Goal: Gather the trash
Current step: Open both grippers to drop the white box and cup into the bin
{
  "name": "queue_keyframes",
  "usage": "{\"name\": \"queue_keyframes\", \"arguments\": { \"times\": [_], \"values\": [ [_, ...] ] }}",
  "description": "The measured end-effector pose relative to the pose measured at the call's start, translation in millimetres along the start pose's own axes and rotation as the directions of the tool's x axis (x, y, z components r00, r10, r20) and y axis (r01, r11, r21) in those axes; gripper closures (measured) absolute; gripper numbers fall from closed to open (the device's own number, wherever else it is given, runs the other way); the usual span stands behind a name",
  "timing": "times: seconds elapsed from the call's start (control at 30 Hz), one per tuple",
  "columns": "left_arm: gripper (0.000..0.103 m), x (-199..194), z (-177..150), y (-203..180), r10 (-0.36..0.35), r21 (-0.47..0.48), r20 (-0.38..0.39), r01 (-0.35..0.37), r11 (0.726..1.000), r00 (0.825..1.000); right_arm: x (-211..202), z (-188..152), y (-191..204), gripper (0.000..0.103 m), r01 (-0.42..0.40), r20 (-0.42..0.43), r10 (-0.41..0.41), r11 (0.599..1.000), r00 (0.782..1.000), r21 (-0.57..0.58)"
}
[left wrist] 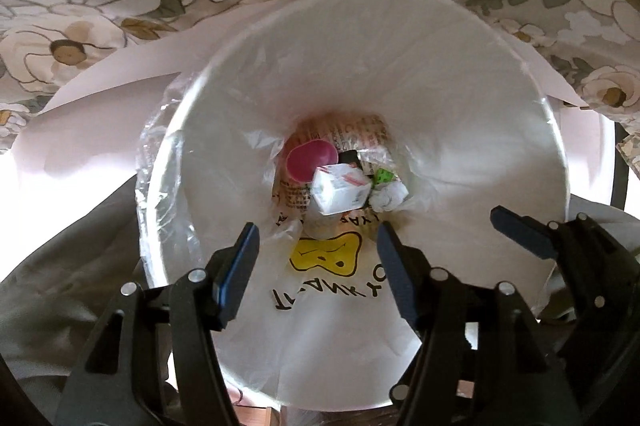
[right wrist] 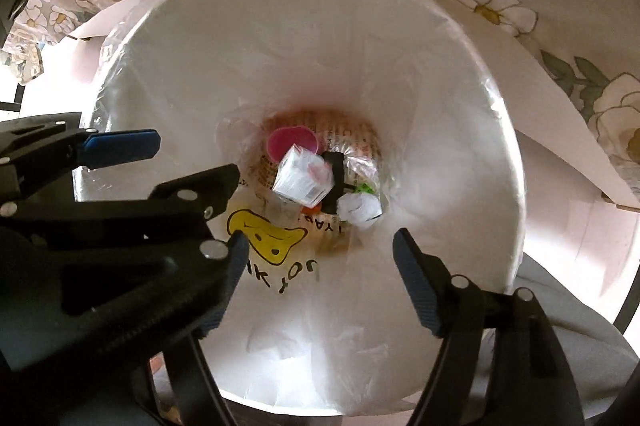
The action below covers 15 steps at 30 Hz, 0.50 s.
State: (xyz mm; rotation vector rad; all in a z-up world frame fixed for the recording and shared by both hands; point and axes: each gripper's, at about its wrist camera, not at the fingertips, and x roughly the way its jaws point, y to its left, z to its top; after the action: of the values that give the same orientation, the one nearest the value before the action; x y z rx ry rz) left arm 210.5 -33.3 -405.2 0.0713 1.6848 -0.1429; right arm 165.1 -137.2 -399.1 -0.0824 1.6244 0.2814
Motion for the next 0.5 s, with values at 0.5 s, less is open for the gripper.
{"name": "queue_keyframes", "arguments": {
  "times": [0.5],
  "values": [
    [0.041, -147, -43, 6, 0.051, 0.075, 0.316, -0.079, 0.994, 0.947, -110, -28, 1, 0.022, 0.002, 0.228, 0.008, 0.999, 0.974, -0.044]
  ]
}}
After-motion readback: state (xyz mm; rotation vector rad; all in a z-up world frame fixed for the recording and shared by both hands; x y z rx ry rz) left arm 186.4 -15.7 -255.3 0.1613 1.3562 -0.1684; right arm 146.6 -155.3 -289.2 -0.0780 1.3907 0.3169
